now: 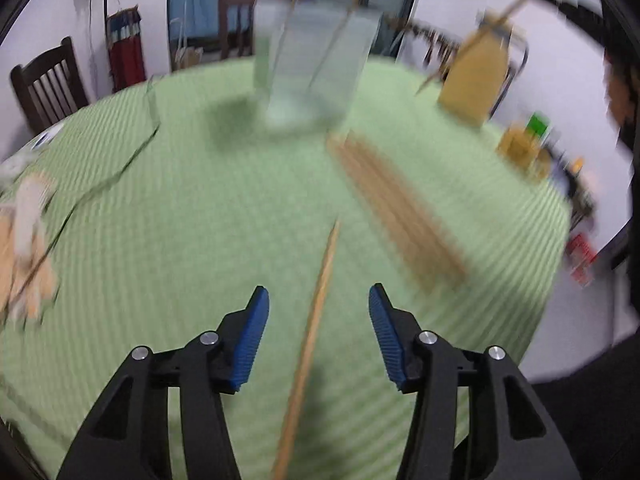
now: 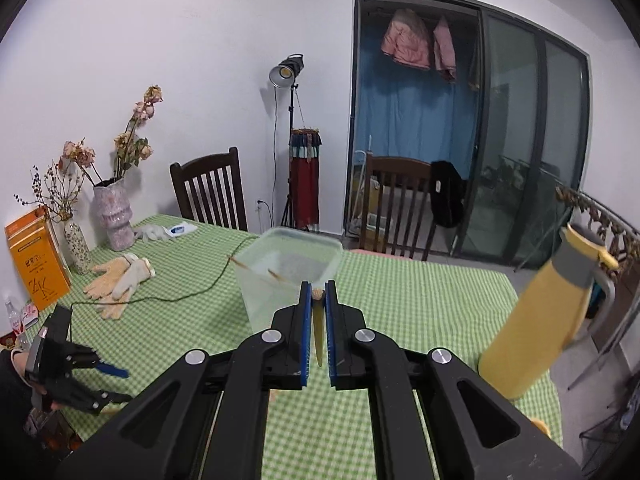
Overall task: Organize utensils
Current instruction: 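Carry the right tool's chopstick over the container while the left tool brings its chopstick alongside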
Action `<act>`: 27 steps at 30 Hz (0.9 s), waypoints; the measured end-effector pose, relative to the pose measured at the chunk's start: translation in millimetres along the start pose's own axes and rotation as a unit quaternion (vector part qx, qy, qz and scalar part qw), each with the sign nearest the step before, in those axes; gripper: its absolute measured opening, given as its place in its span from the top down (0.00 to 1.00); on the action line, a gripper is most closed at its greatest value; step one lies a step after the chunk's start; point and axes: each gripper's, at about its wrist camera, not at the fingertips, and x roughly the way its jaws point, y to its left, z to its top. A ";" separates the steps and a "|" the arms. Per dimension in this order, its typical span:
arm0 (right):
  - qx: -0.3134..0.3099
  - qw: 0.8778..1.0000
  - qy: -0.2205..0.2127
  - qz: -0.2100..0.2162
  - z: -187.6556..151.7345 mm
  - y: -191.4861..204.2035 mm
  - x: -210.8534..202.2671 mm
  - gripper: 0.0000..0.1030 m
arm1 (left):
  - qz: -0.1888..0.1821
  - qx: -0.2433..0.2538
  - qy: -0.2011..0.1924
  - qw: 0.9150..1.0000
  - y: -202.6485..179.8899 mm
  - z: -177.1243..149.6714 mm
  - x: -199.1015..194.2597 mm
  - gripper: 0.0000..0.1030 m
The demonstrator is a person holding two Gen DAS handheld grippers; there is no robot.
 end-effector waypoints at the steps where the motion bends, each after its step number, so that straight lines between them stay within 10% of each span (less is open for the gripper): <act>1: 0.002 1.000 0.002 0.001 -5.9 -1.8 -2.7 0.94 | 0.013 0.003 0.012 1.000 2.0 -12.5 3.1 0.52; 10: 0.024 1.000 0.008 0.009 -32.0 4.2 -16.9 0.94 | 0.027 -0.003 0.053 0.998 13.0 -80.8 -3.3 0.53; 15: 0.022 1.000 0.004 0.000 -37.8 10.2 -37.5 0.94 | 0.035 0.008 0.065 0.997 13.5 -100.5 -15.0 0.74; 18: 0.019 1.000 0.001 -0.006 -41.9 13.7 -50.5 0.94 | 0.048 0.008 0.068 0.996 14.0 -100.7 -22.0 0.94; 27: 0.014 1.000 -0.022 -0.017 -43.0 22.0 -83.9 0.94 | 0.055 0.005 0.029 0.998 7.5 -70.8 -53.9 0.97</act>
